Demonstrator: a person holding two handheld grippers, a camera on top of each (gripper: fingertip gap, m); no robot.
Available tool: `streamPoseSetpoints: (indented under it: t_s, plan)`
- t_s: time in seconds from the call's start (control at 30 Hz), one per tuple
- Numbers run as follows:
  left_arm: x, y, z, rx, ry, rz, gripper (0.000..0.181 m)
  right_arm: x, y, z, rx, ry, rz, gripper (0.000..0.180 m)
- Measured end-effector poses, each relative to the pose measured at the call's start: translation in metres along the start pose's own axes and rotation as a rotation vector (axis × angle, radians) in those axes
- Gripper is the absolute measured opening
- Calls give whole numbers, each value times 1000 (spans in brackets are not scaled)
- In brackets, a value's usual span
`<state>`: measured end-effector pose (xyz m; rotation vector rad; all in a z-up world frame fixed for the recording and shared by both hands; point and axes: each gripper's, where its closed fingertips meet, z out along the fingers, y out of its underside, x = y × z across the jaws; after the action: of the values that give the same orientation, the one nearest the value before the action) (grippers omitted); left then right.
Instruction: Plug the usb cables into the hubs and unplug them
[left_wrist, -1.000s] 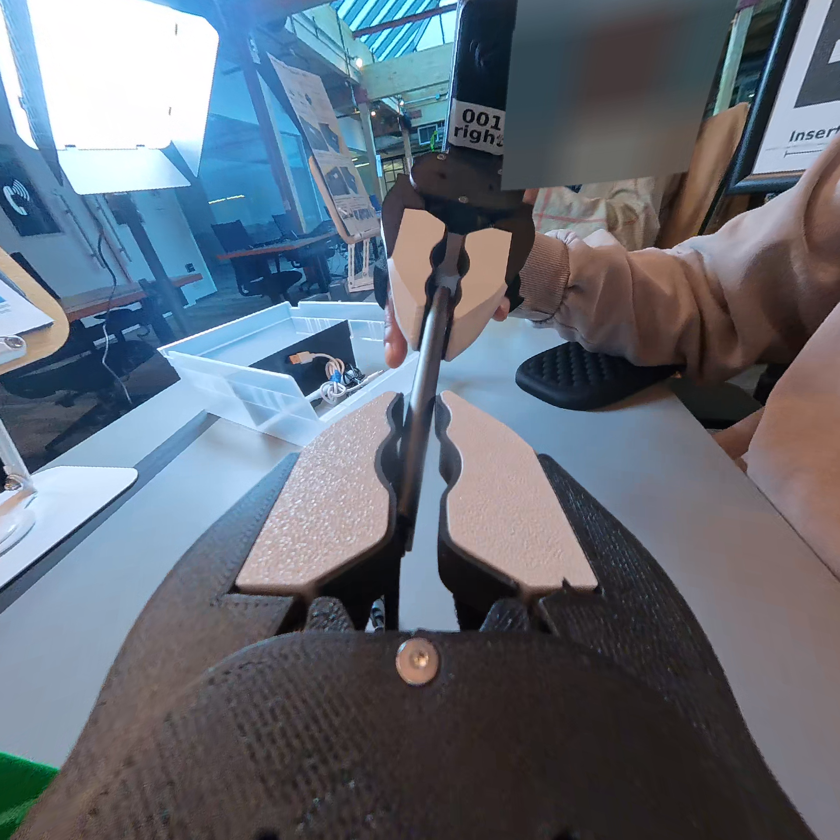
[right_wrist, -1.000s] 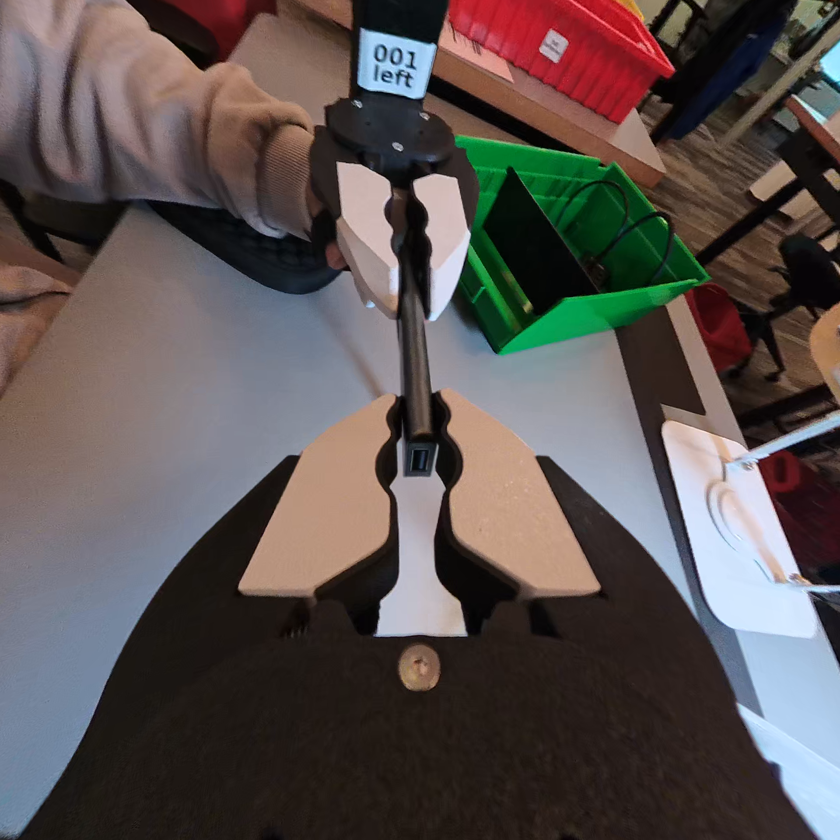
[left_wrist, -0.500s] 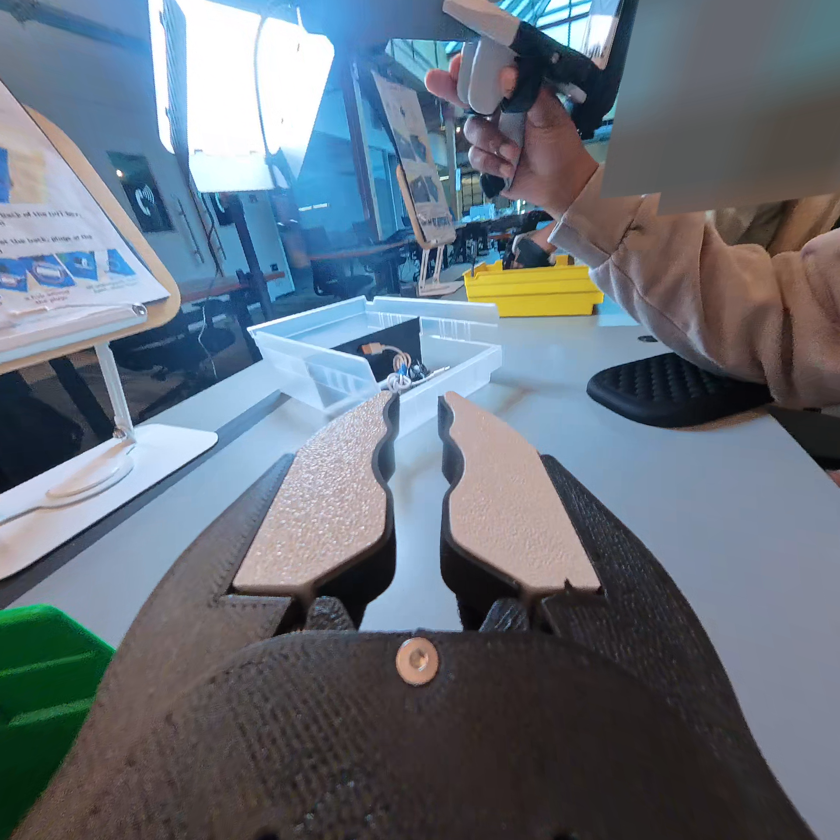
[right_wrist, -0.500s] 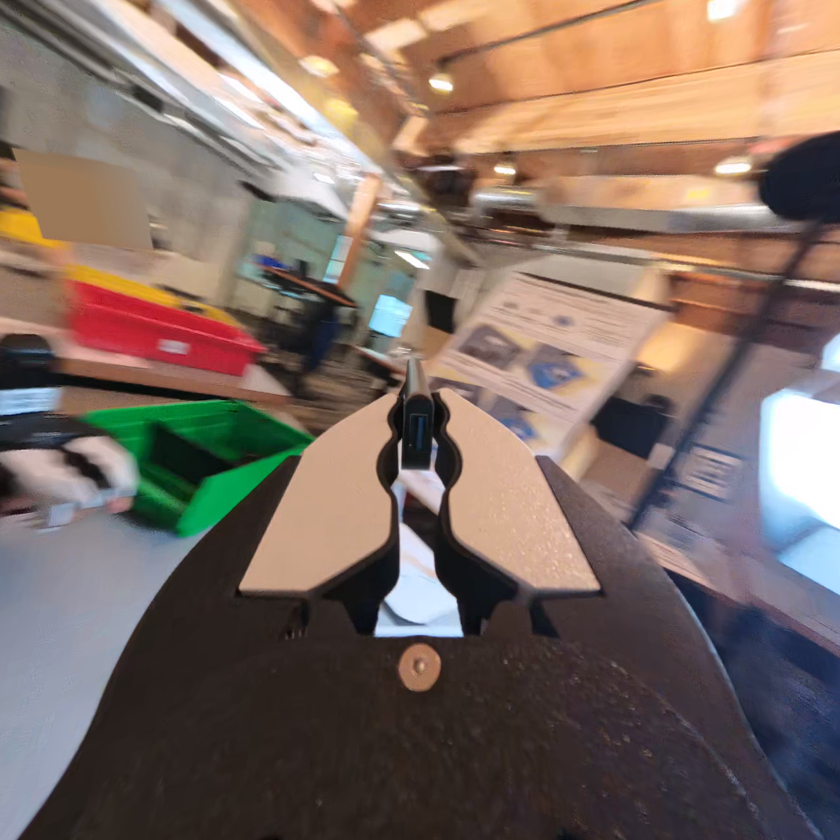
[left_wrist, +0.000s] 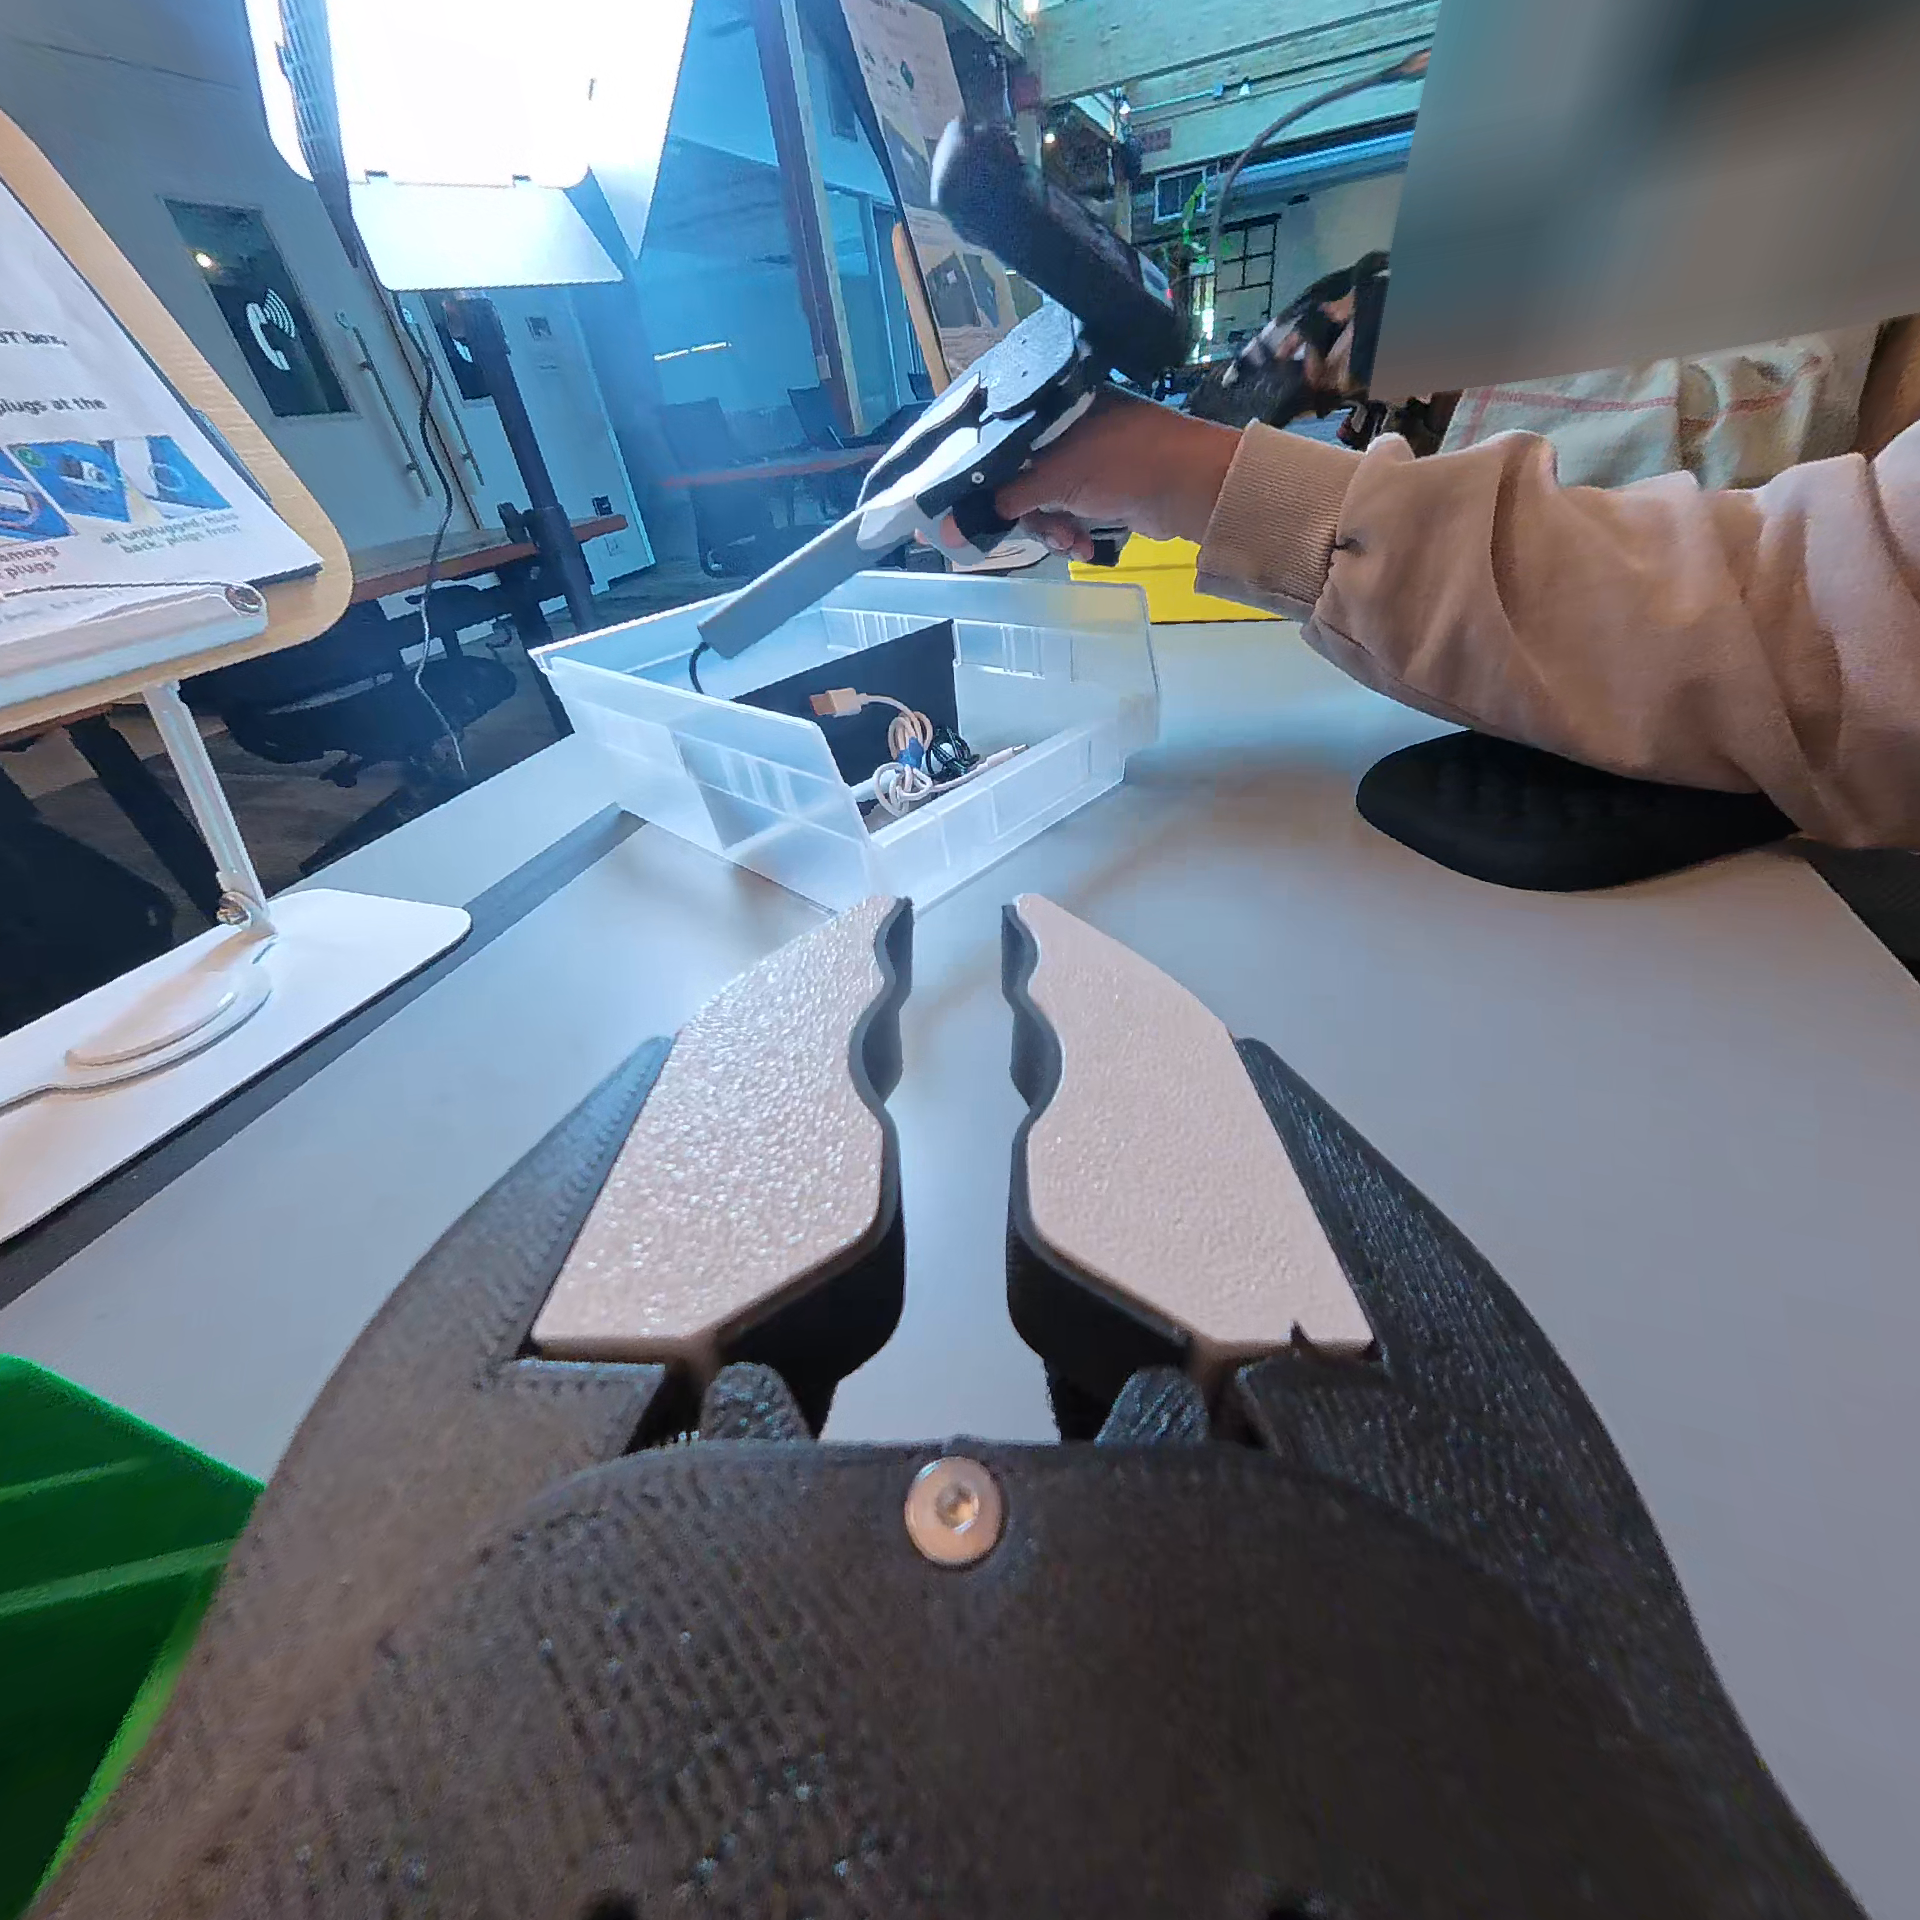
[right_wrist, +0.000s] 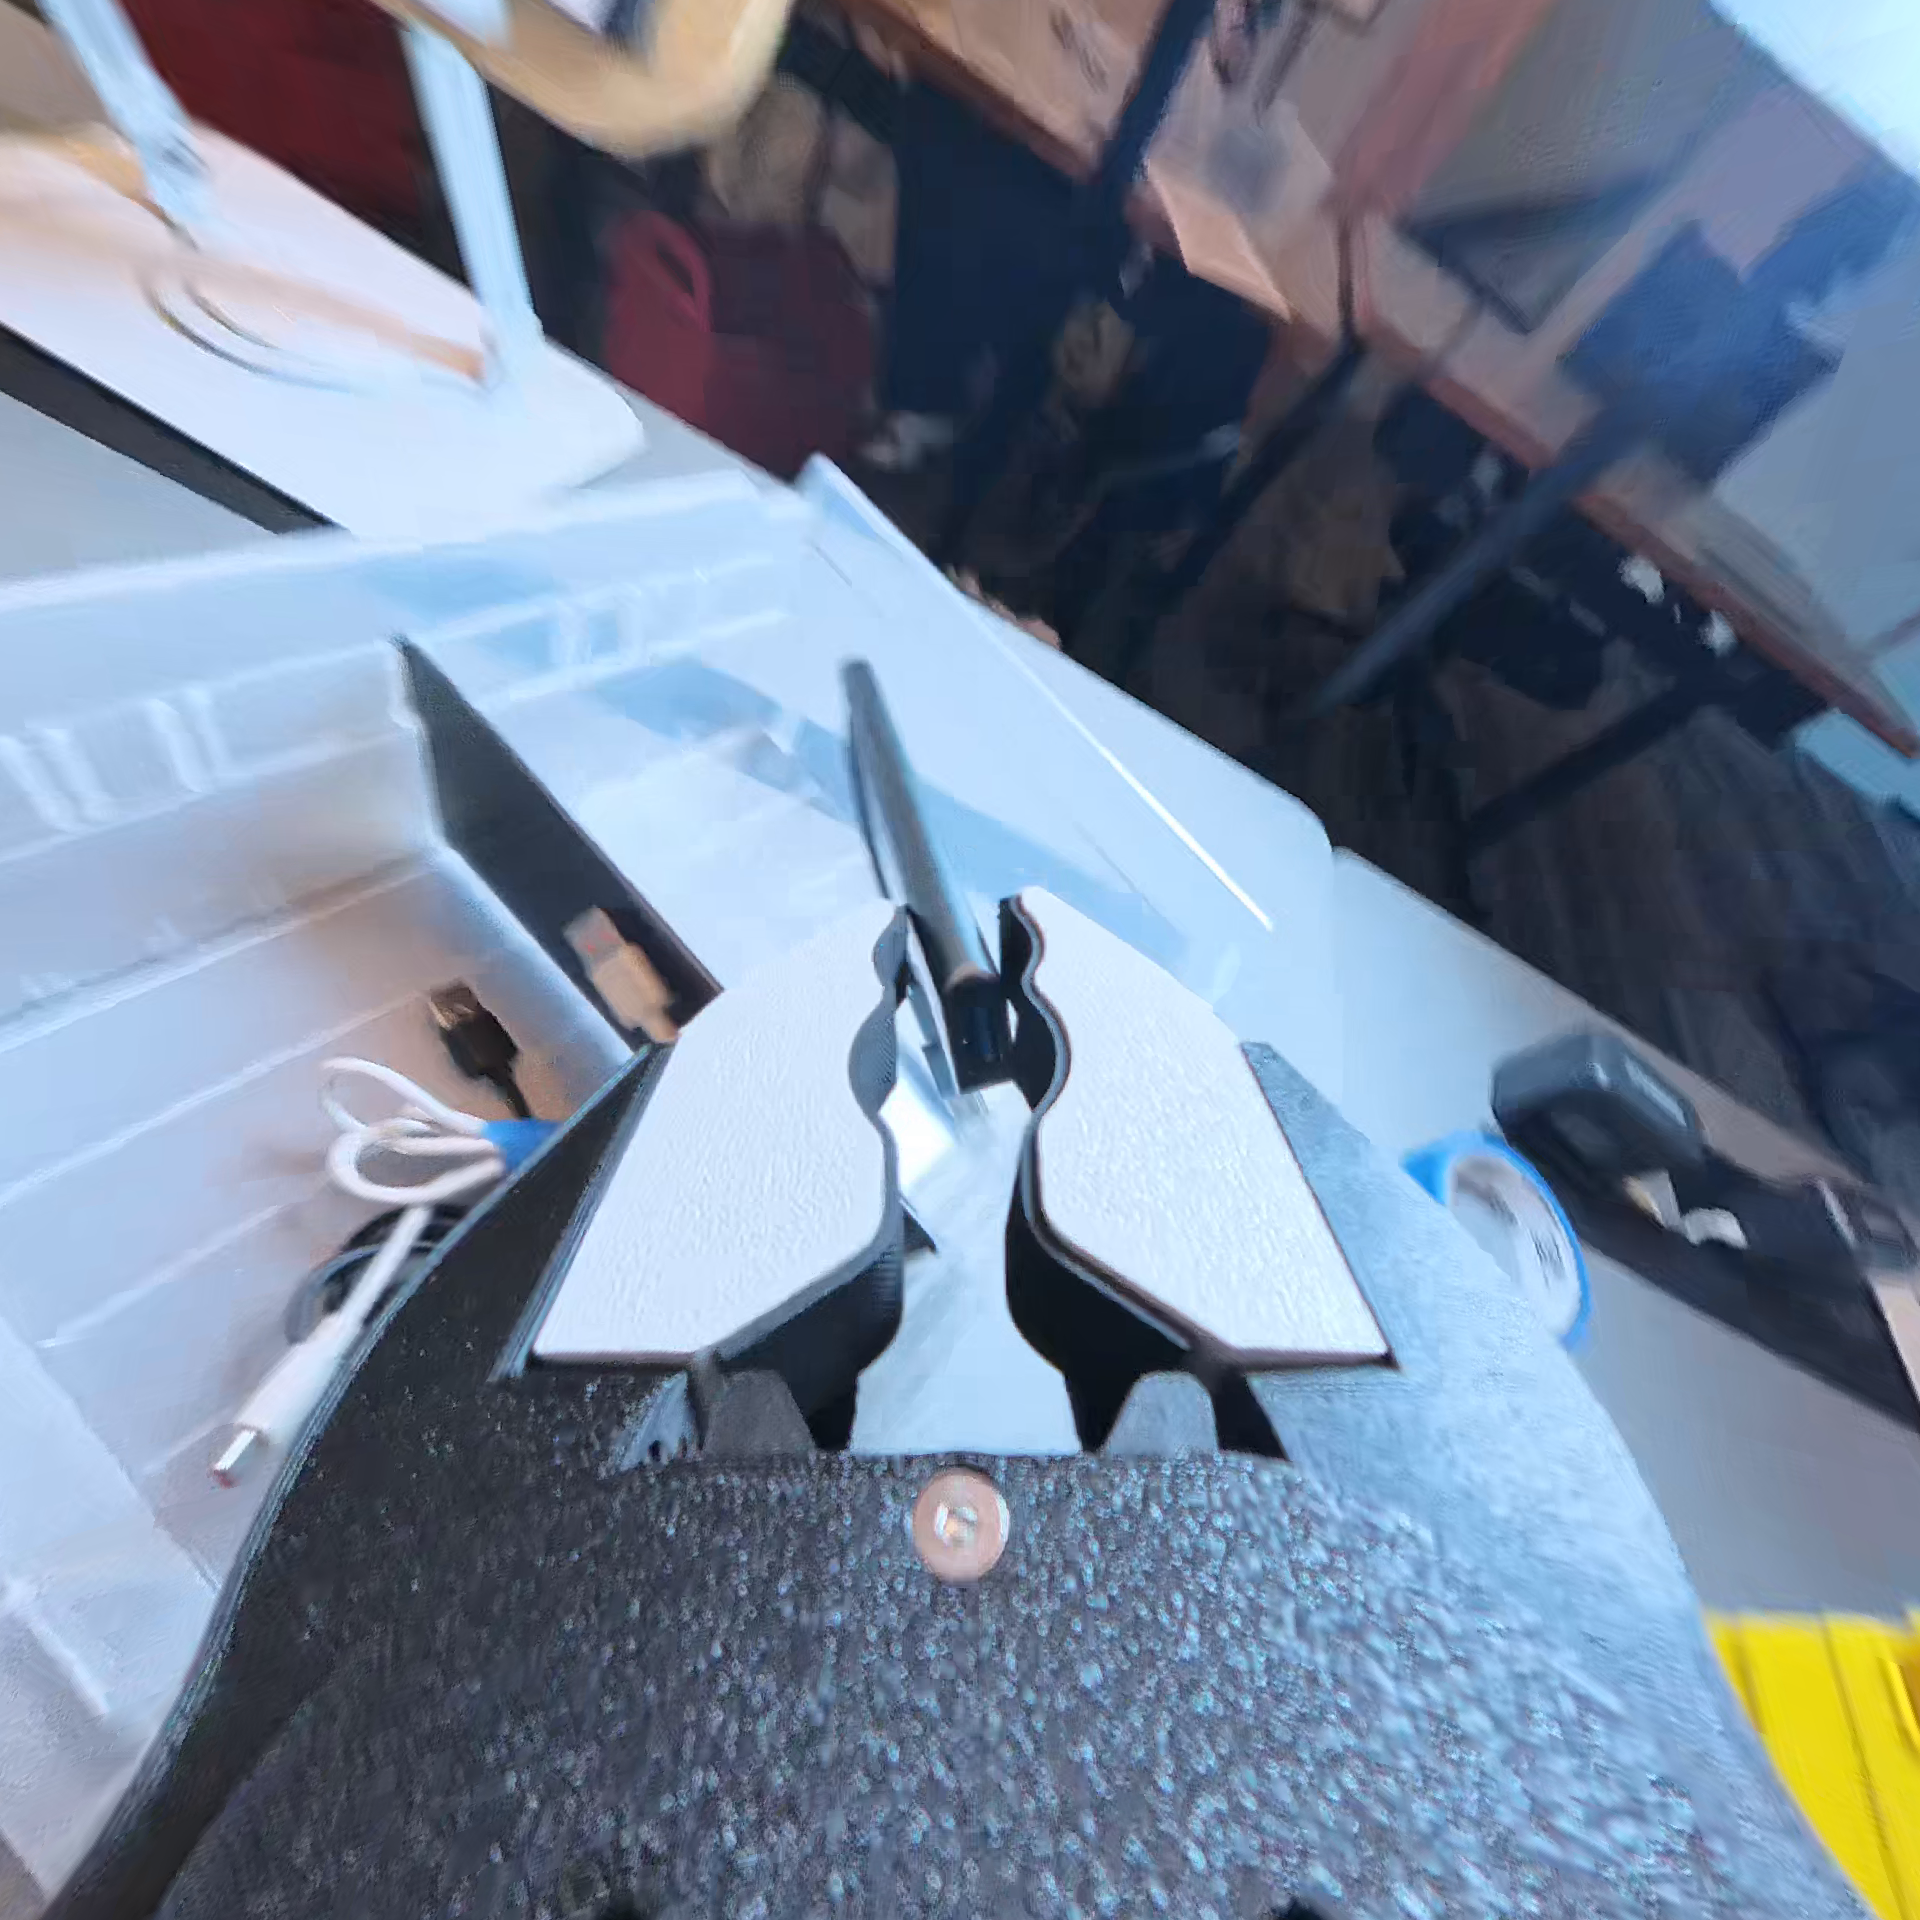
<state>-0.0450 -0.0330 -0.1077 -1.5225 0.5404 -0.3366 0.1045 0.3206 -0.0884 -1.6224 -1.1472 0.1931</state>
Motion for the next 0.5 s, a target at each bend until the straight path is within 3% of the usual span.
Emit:
streamPoseSetpoints:
  t_s: [0.03,0.17,0.27,0.5]
  plan:
    - [1,1,1,-6,3,3,16,10,11,2,-64,51,10,24]
    - [6,5,3,-37,16,22,16,37,25,-4,-81,103,175,43]
    - [7,11,5,-64,19,36,16,58,17,-18,27,96,342,42]
    - [5,14,6,-80,11,32,16,73,-2,-42,196,54,434,39]
